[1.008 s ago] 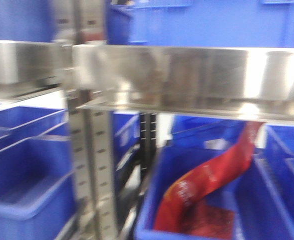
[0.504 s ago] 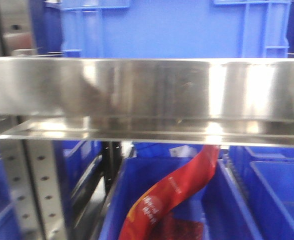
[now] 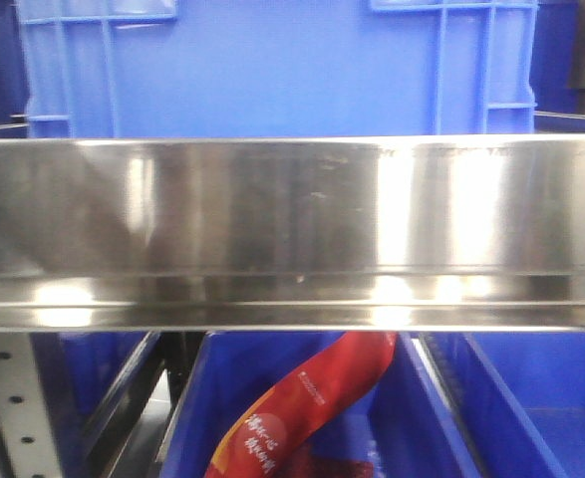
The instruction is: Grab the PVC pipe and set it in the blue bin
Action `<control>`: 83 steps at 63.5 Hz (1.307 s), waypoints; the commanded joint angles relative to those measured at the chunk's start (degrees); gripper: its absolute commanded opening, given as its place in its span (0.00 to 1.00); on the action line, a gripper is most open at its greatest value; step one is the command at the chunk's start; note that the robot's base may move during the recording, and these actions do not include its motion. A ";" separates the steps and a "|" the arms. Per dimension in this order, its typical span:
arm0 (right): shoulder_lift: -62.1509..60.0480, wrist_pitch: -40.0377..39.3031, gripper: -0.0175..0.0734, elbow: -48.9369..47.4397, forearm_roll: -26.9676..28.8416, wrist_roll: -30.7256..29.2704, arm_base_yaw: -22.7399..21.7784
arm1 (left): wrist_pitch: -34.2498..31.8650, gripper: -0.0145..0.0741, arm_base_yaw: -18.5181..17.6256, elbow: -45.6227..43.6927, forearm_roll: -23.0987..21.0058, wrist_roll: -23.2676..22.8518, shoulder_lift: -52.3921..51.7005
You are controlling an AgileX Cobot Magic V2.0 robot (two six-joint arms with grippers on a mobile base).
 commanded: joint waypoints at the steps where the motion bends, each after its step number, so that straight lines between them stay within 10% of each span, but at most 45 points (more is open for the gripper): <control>1: -0.26 -1.35 0.02 0.08 -0.16 0.03 0.12 | -1.39 0.04 -0.11 -0.17 -0.46 -0.03 -0.14; 83: -0.27 -2.62 0.02 0.08 -0.16 0.03 0.12 | -1.51 0.04 -0.11 -0.17 -0.46 -0.03 -0.14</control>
